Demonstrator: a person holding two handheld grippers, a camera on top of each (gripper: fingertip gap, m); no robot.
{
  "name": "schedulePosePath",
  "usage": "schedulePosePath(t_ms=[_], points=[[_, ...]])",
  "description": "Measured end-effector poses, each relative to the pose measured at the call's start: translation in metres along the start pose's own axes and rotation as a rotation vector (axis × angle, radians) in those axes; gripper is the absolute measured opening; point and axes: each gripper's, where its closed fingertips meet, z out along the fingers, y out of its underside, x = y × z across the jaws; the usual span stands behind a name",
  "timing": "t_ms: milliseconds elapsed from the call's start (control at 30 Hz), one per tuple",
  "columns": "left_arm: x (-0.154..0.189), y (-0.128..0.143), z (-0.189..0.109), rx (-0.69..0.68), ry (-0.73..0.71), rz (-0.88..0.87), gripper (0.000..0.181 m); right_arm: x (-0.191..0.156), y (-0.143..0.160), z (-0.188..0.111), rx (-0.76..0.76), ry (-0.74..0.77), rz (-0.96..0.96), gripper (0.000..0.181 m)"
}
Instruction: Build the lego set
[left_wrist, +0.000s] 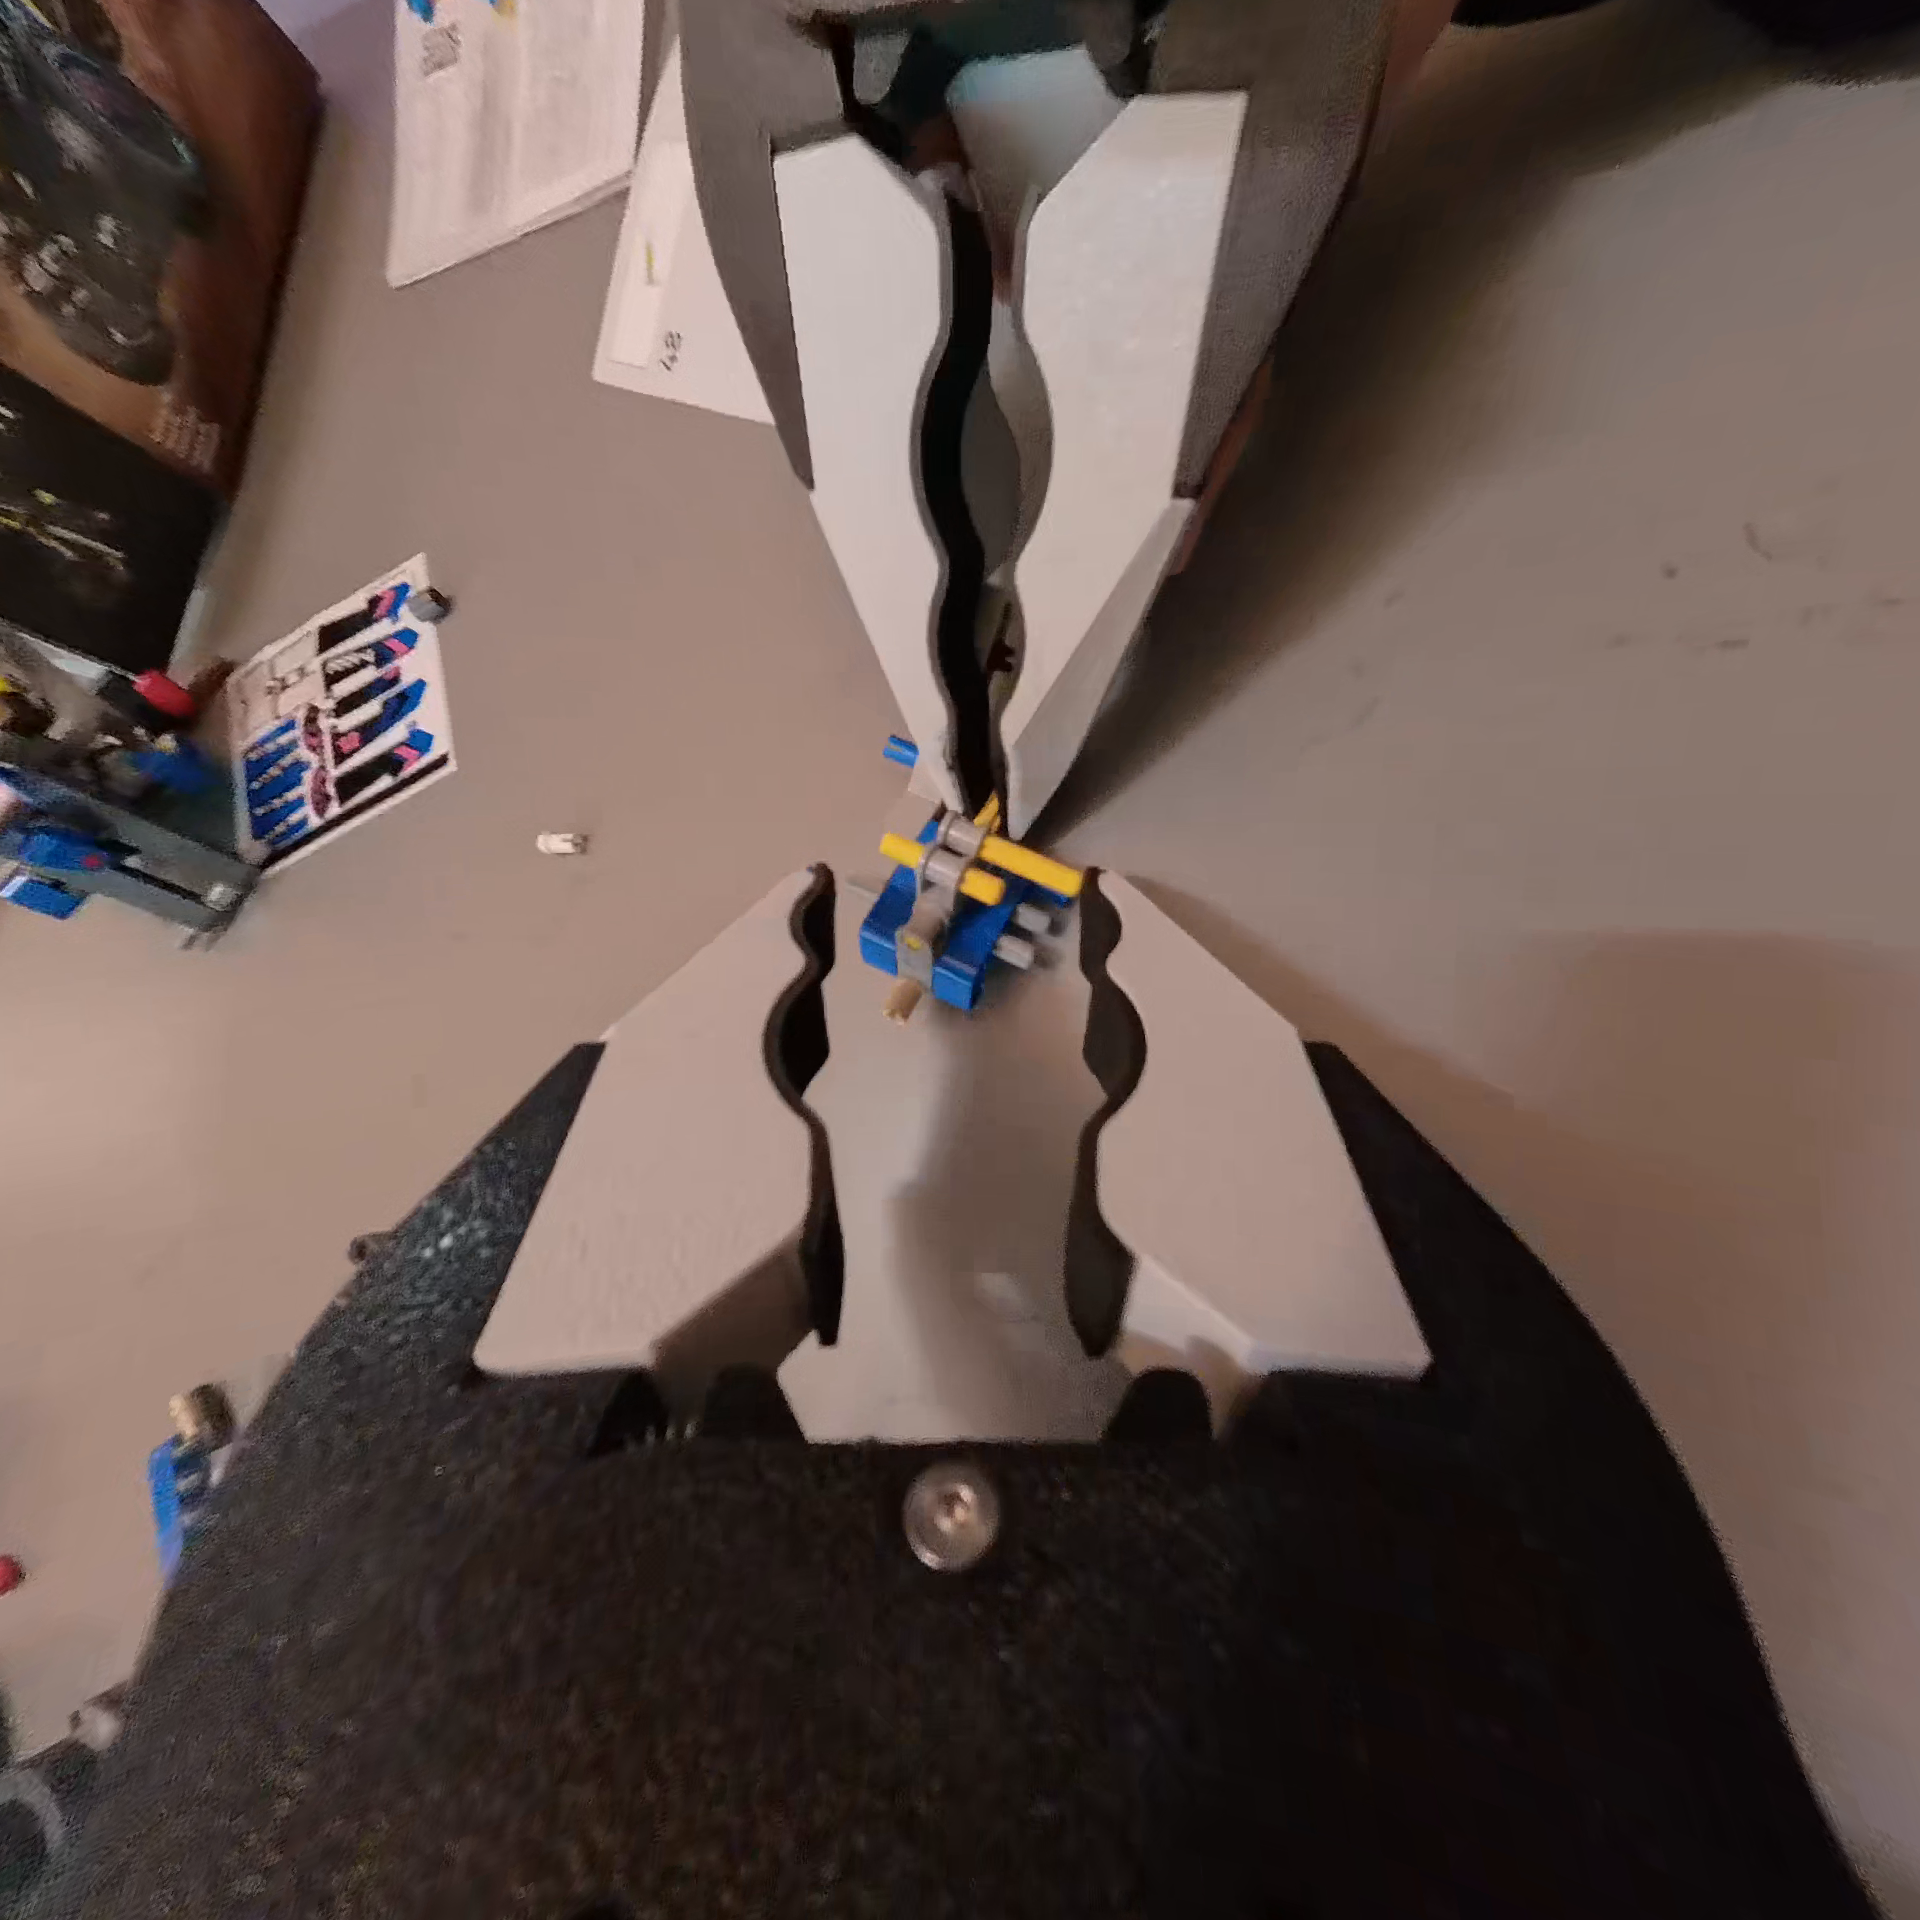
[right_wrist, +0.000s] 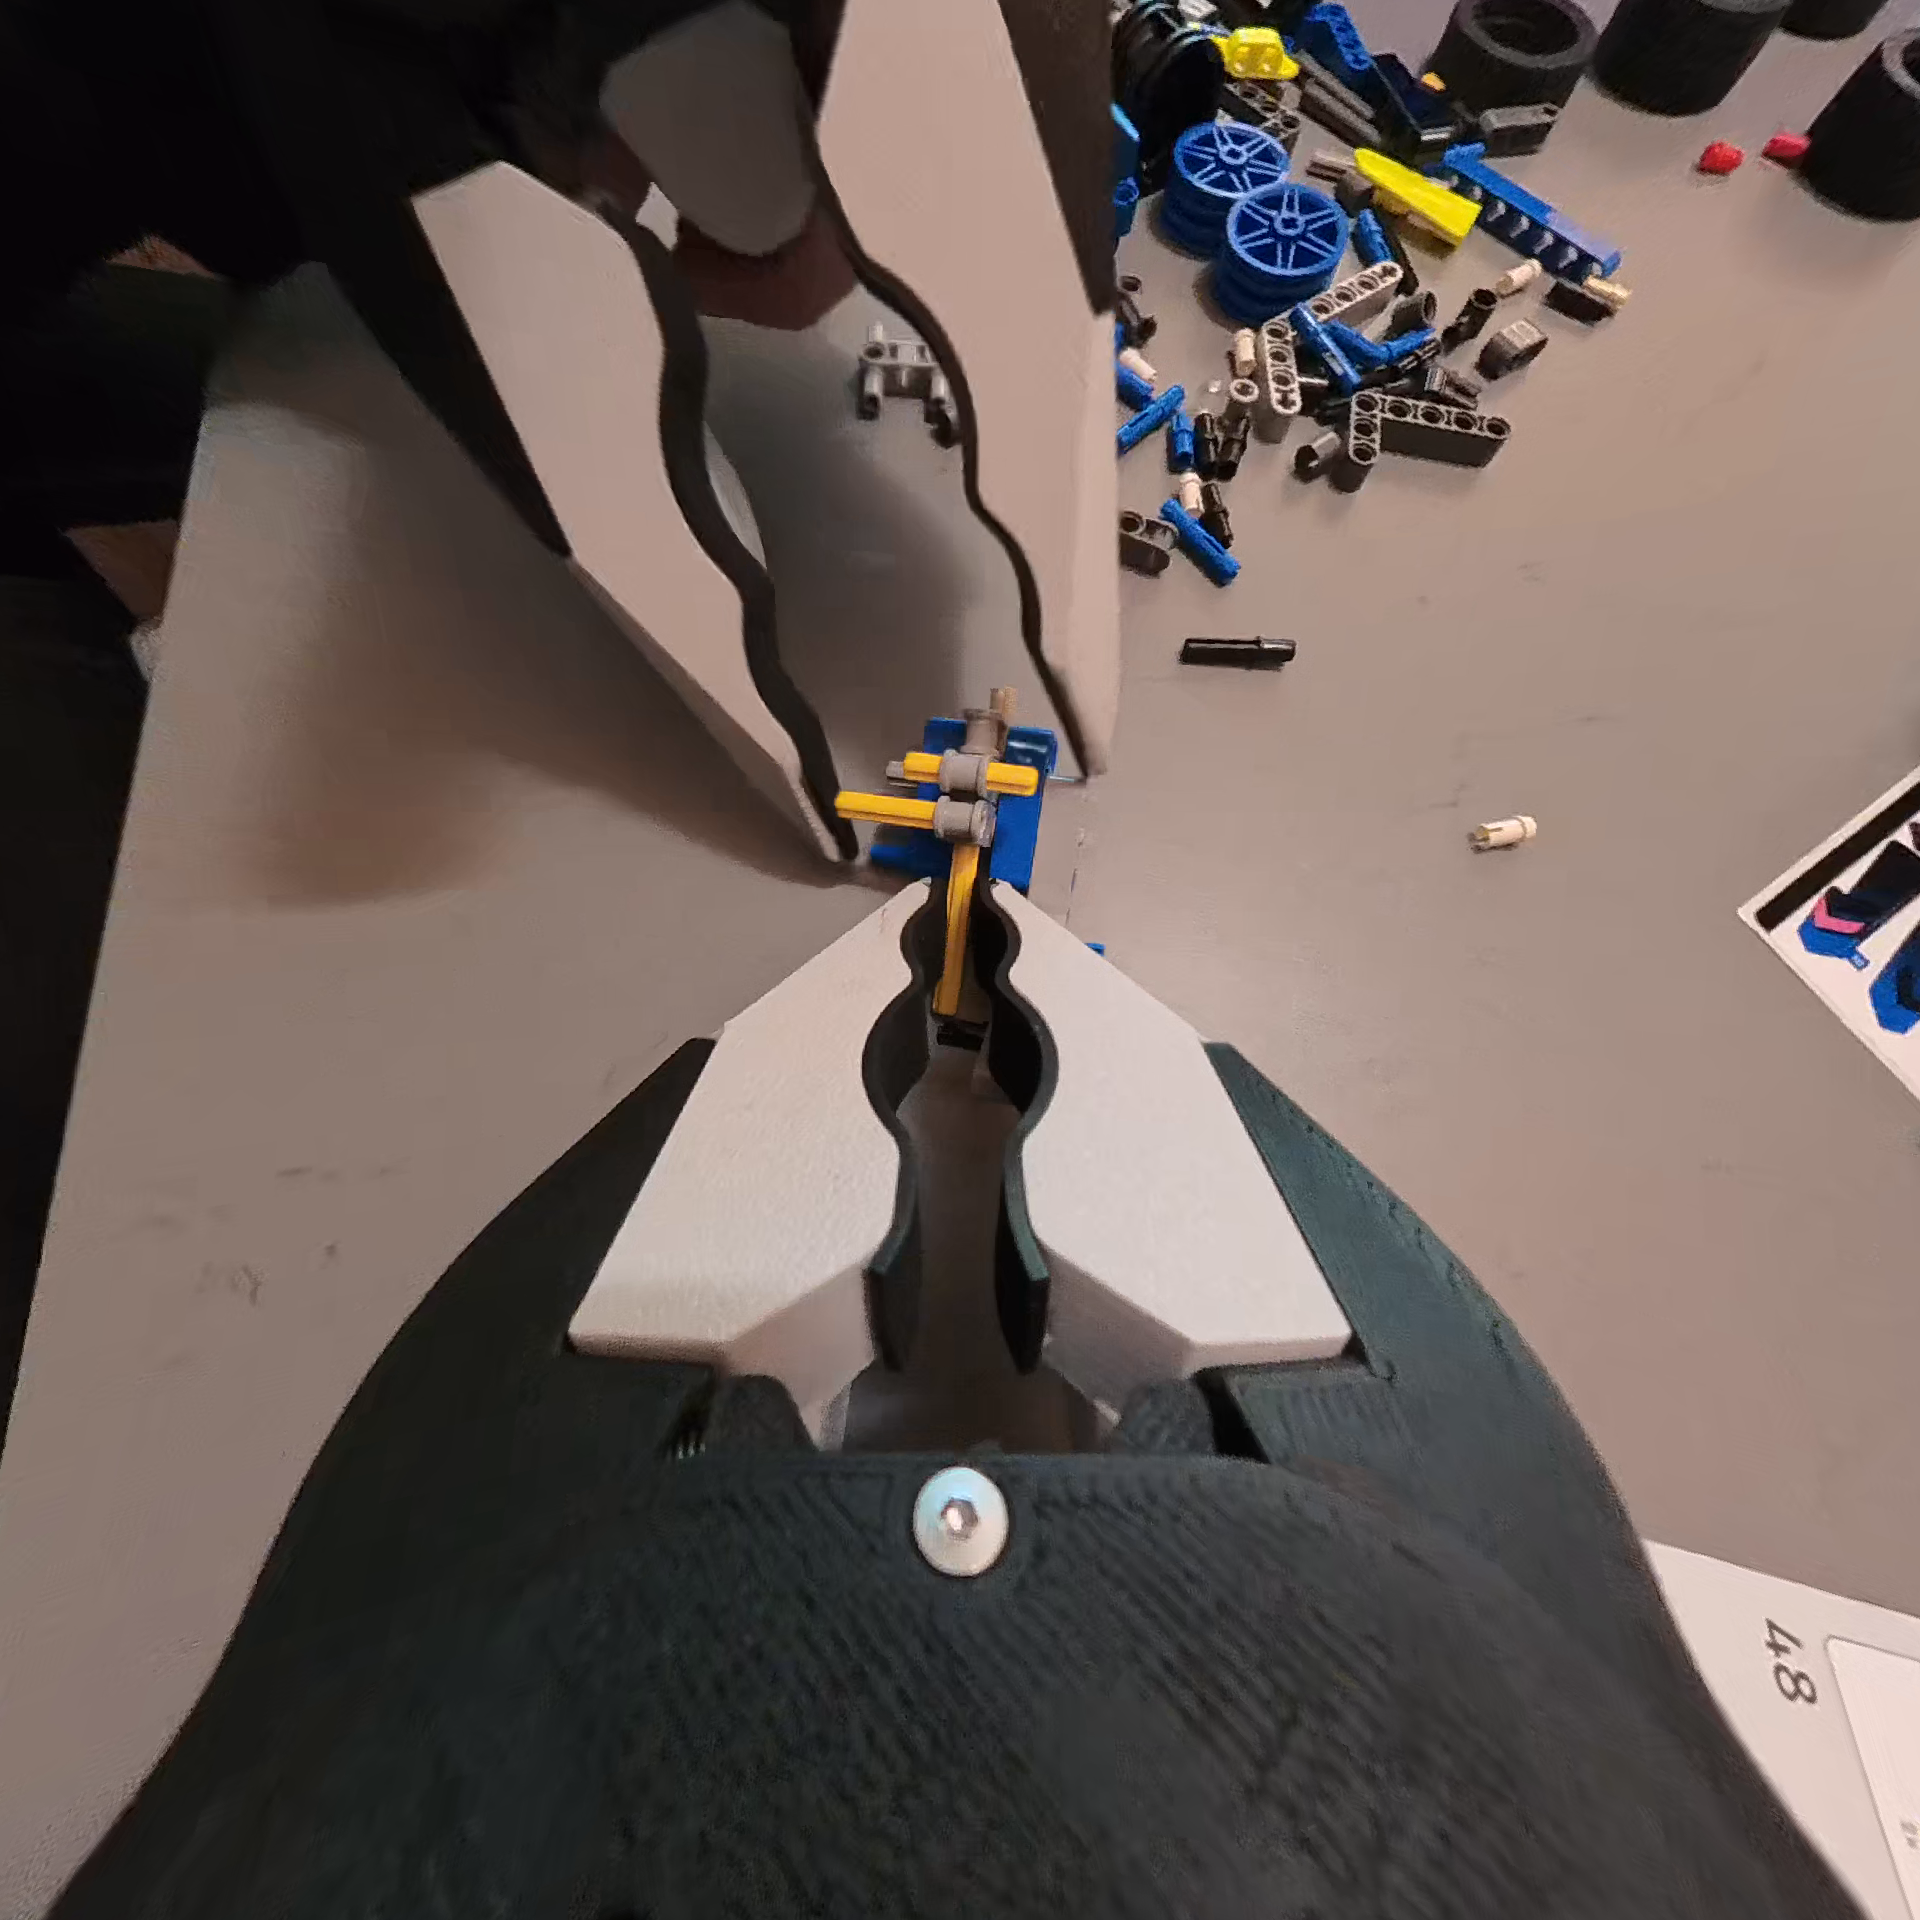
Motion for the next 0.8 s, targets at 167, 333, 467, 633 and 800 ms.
schedulePosePath(t_ms=[167,333,467,633,800], points=[[0.003,0.001,0.001,0.042,0.041,0.005,0.034,-0.001,0.000,0.000,0.000,-0.014,-0.027,0.004],[0.005,0.001,0.001,0.065,0.081,0.049,0.029,-0.001,0.000,0.001,0.000,-0.008,-0.070,0.004],[0.011,0.000,-0.003,0.111,0.191,0.076,0.030,-0.002,0.001,0.000,0.003,-0.018,-0.103,0.004],[0.007,-0.002,-0.003,0.153,0.279,0.001,0.017,-0.003,0.000,0.001,0.005,-0.020,-0.126,0.004],[0.012,-0.002,-0.005,0.163,0.311,-0.029,0.026,0.000,0.000,0.000,0.004,-0.004,-0.116,0.004]])
